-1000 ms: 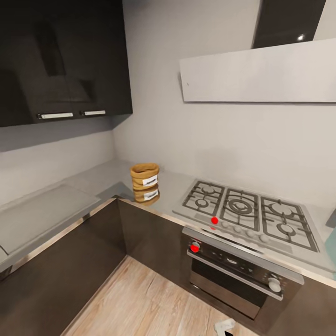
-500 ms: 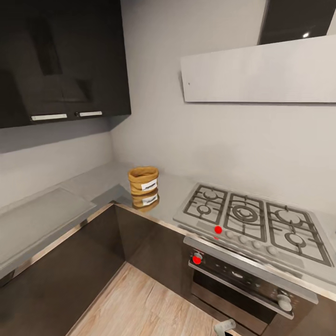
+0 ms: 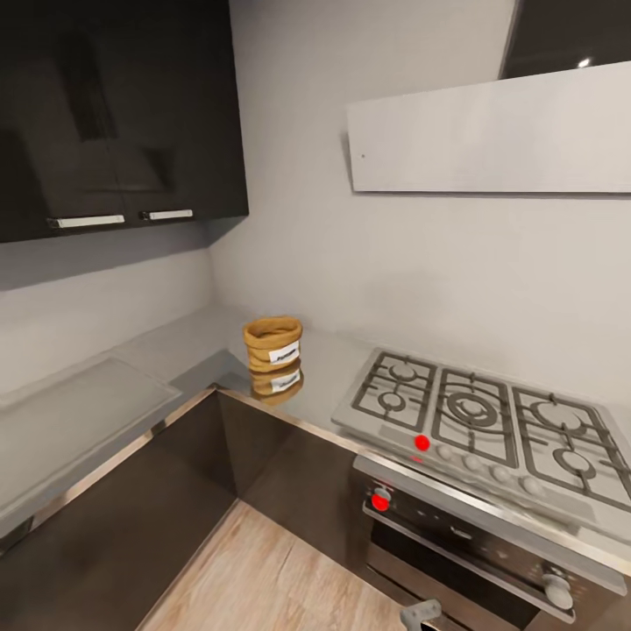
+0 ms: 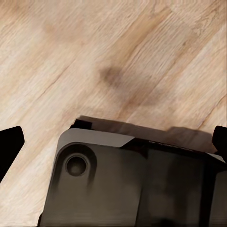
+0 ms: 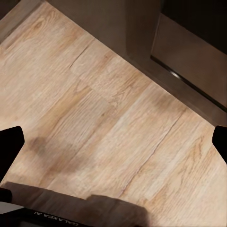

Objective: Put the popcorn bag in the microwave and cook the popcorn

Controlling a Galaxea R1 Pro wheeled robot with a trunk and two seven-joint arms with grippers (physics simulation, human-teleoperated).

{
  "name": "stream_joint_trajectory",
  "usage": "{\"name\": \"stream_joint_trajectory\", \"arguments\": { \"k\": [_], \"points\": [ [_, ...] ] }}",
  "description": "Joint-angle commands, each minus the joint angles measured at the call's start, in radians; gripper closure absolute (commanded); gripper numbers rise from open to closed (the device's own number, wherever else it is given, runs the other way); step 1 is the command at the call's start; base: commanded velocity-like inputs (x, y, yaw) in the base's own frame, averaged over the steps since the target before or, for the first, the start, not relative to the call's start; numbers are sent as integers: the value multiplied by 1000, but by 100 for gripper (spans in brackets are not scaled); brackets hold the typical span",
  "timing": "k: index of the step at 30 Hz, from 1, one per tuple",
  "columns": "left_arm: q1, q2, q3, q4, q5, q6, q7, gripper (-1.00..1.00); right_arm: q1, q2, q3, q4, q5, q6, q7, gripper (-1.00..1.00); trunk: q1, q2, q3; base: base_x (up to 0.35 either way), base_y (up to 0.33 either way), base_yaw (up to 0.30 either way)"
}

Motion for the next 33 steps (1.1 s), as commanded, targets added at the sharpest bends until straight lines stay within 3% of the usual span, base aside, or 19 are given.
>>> {"name": "stream_joint_trajectory", "arguments": {
  "k": [1,12,15,17,18,25,27,28,31,33],
  "points": [
    [2,0,2,1,-1,-4,1,-100,-1,0,1,1,1,-3,1,-100,1,-2,-2,10,8,0],
    [9,1,2,1,1,-6,1,-100,-1,10,3,-5,1,-5,6,-100,1,-2,-2,-47,266,0],
    [9,1,2,1,-1,-6,1,-100,-4,36,36,-13,2,-3,12,-100,1,-2,-2,-11,45,0],
    [9,1,2,1,-1,-6,1,-100,-8,41,87,-42,2,-2,21,-100,1,-2,-2,-3,11,0],
    [8,0,2,1,-1,-6,1,-100,-2,42,159,-150,-2,5,29,-100,1,-2,-2,0,1,0],
    [8,-1,2,1,-1,-6,1,-100,3,40,176,-264,-2,12,32,-100,1,-2,-2,0,0,0],
    [8,-1,2,1,-1,-6,1,-100,25,37,177,-342,-2,32,34,-100,1,-2,-2,0,0,0],
    [8,-1,2,1,-1,-6,1,-100,52,34,181,-460,-1,84,37,-100,1,-2,-2,0,0,0],
    [8,-1,1,1,-1,-6,1,-100,86,31,227,-870,0,372,44,-100,1,-2,-2,0,0,0],
    [8,-1,1,1,-1,-6,1,-100,85,31,230,-1010,-1,486,44,-100,1,-2,-2,0,0,0]
  ]
}}
